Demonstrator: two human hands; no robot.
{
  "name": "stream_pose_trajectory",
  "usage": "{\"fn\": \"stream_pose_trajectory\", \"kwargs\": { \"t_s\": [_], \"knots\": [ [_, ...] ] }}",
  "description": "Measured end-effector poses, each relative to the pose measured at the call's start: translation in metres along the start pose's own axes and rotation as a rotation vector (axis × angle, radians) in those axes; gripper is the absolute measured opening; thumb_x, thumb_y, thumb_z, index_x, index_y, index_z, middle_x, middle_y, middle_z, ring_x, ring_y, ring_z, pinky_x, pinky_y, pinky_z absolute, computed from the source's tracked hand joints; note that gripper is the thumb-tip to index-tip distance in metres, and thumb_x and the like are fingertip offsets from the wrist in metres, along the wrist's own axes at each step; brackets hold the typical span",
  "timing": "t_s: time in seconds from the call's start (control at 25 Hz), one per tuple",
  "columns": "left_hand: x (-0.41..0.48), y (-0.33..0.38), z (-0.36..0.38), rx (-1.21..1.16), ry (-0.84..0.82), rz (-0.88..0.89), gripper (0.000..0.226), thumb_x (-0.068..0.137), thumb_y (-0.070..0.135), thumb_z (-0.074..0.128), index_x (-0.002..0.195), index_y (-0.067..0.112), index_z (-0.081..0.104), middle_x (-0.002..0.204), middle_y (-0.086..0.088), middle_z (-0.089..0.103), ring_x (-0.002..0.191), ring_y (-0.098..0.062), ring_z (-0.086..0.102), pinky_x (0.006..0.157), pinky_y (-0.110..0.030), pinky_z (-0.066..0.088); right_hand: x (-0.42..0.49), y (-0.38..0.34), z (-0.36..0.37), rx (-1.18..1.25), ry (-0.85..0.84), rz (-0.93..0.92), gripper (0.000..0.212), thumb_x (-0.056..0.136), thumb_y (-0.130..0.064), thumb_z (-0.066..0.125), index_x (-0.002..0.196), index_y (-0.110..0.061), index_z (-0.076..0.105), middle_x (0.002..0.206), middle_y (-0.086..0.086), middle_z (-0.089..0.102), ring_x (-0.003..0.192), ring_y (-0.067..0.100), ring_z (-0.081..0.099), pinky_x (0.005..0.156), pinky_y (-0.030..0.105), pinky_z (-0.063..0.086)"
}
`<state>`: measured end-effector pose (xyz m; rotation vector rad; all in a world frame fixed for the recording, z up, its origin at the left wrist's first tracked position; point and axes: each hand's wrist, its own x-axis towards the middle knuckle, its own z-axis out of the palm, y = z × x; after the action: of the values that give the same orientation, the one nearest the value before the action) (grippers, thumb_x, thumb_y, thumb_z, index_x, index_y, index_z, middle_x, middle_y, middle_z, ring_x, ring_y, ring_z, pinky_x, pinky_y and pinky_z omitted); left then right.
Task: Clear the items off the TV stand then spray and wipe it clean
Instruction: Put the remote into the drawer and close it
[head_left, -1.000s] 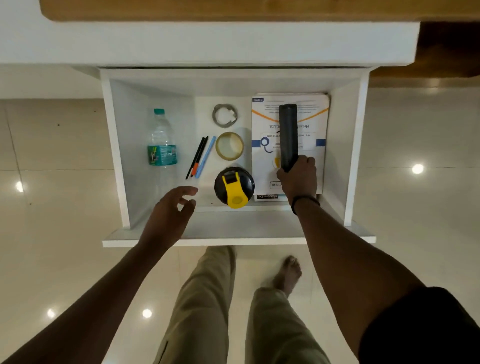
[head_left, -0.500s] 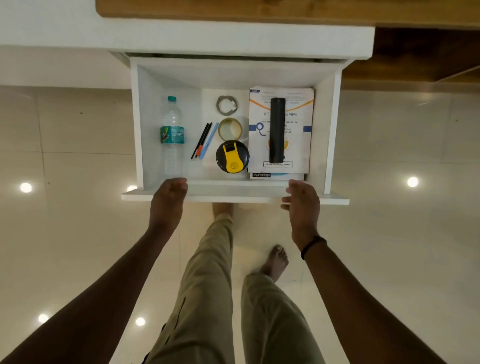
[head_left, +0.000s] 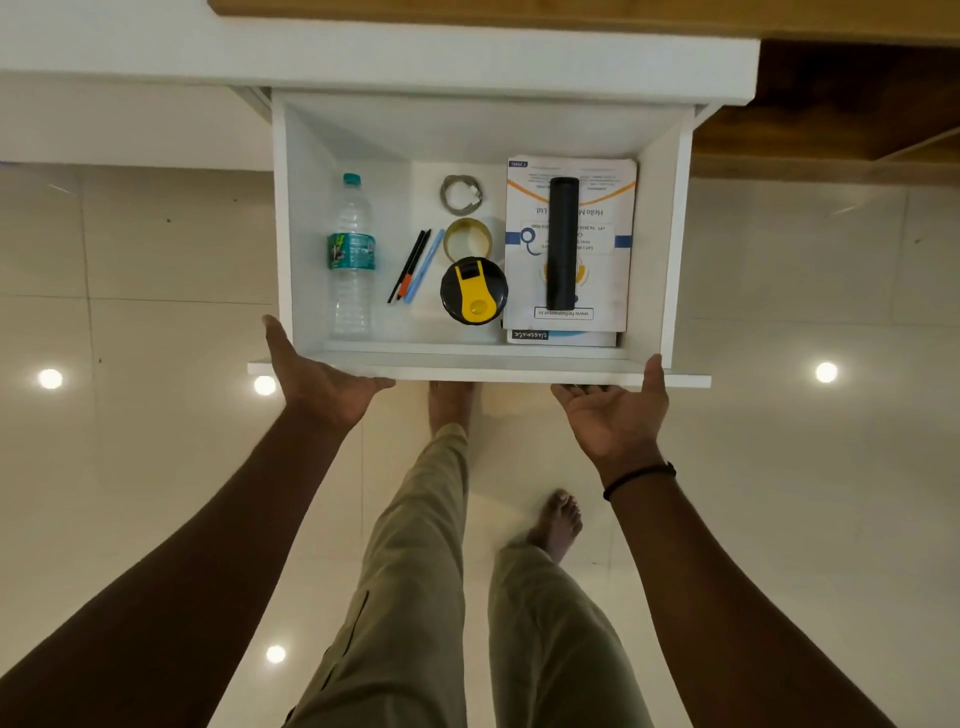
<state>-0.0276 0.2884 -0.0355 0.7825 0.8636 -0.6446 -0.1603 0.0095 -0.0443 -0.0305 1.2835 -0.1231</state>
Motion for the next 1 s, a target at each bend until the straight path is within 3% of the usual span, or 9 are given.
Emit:
{"fn": "stream_pose_trajectory", "kwargs": {
  "t_s": [0.16, 0.24, 0.28, 0.36, 0.44, 0.6, 0.72, 0.88, 1.0],
  "knots": [
    [0.013, 0.008, 0.033, 0.043, 0.109, -0.07, 0.086, 0.095, 0.08, 0.013, 0.154, 0.026, 0.045, 0.15, -0.017, 0.053, 0.138, -0.048, 0.047, 0.111, -0.08, 0.02, 0.012, -0.006, 0.03, -0.035, -0.068, -0.042, 0.095, 0.096, -0.064, 0.053, 0.163, -0.009, 0.016, 0.164, 0.024, 0.027, 0.151, 0.046, 0.03, 0.124, 0.062, 0.021],
    [0.032, 0.001, 0.054, 0.04, 0.204, -0.25, 0.117, 0.082, 0.094, 0.008, 0.152, 0.009, 0.046, 0.153, -0.025, 0.046, 0.145, -0.051, 0.036, 0.11, -0.075, 0.023, 0.021, -0.011, 0.053, -0.055, -0.094, -0.069, 0.093, 0.096, -0.064, 0.053, 0.162, -0.009, 0.021, 0.162, 0.025, 0.033, 0.148, 0.045, 0.035, 0.123, 0.063, 0.022],
    [0.038, 0.004, 0.065, 0.018, 0.221, -0.251, 0.127, 0.076, 0.099, 0.009, 0.151, 0.002, 0.045, 0.155, -0.027, 0.042, 0.148, -0.05, 0.032, 0.11, -0.07, 0.025, 0.025, -0.015, 0.063, -0.068, -0.103, -0.077, 0.091, 0.096, -0.064, 0.053, 0.161, -0.009, 0.024, 0.16, 0.025, 0.037, 0.147, 0.045, 0.037, 0.123, 0.063, 0.024],
    [0.047, 0.029, 0.08, 0.095, 0.178, -0.118, 0.102, 0.087, 0.089, 0.026, 0.153, 0.014, 0.042, 0.159, -0.018, 0.04, 0.149, -0.043, 0.035, 0.115, -0.064, 0.029, 0.034, -0.02, 0.086, -0.096, -0.11, -0.091, 0.087, 0.096, -0.065, 0.052, 0.159, -0.009, 0.03, 0.157, 0.024, 0.042, 0.144, 0.045, 0.041, 0.123, 0.063, 0.025],
    [0.068, 0.061, 0.089, -0.006, 0.171, -0.063, 0.08, 0.094, 0.077, 0.04, 0.155, 0.025, 0.039, 0.157, -0.015, 0.043, 0.144, -0.04, 0.042, 0.118, -0.065, 0.029, 0.041, -0.026, 0.109, -0.132, -0.082, -0.106, 0.089, 0.095, -0.065, 0.053, 0.16, -0.009, 0.028, 0.159, 0.023, 0.039, 0.147, 0.044, 0.038, 0.123, 0.062, 0.023],
    [0.1, 0.086, 0.123, 0.132, 0.316, -0.066, 0.079, 0.093, 0.067, 0.058, 0.157, 0.026, 0.035, 0.154, -0.014, 0.044, 0.135, -0.042, 0.05, 0.112, -0.067, 0.037, 0.06, -0.034, 0.16, -0.241, 0.014, -0.161, 0.085, 0.094, -0.063, 0.058, 0.157, -0.012, 0.032, 0.156, 0.02, 0.04, 0.144, 0.042, 0.039, 0.122, 0.055, 0.03],
    [0.119, 0.107, 0.151, 0.177, 0.417, -0.04, 0.082, 0.091, 0.063, 0.065, 0.158, 0.03, 0.031, 0.161, -0.009, 0.031, 0.142, -0.045, 0.038, 0.106, -0.069, 0.043, 0.076, -0.04, 0.2, -0.388, 0.104, -0.22, 0.076, 0.091, -0.065, 0.063, 0.148, -0.018, 0.047, 0.147, 0.016, 0.044, 0.124, 0.035, 0.051, 0.111, 0.048, 0.044],
    [0.146, 0.122, 0.171, 0.213, 0.414, -0.009, 0.079, 0.09, 0.062, 0.067, 0.154, 0.027, 0.036, 0.156, -0.011, 0.033, 0.14, -0.047, 0.038, 0.095, -0.066, 0.053, 0.091, -0.05, 0.247, -0.577, 0.151, -0.256, 0.077, 0.087, -0.072, 0.064, 0.146, -0.024, 0.05, 0.143, 0.011, 0.044, 0.103, 0.028, 0.054, 0.106, 0.046, 0.051],
    [0.158, 0.135, 0.182, 0.243, 0.427, 0.021, 0.069, 0.092, 0.052, 0.071, 0.146, 0.02, 0.042, 0.144, -0.015, 0.043, 0.109, -0.042, 0.059, 0.084, -0.057, 0.061, 0.099, -0.057, 0.272, -0.659, 0.175, -0.259, 0.074, 0.091, -0.068, 0.062, 0.147, -0.023, 0.046, 0.137, 0.014, 0.046, 0.099, 0.029, 0.057, 0.104, 0.048, 0.054]
  ]
}}
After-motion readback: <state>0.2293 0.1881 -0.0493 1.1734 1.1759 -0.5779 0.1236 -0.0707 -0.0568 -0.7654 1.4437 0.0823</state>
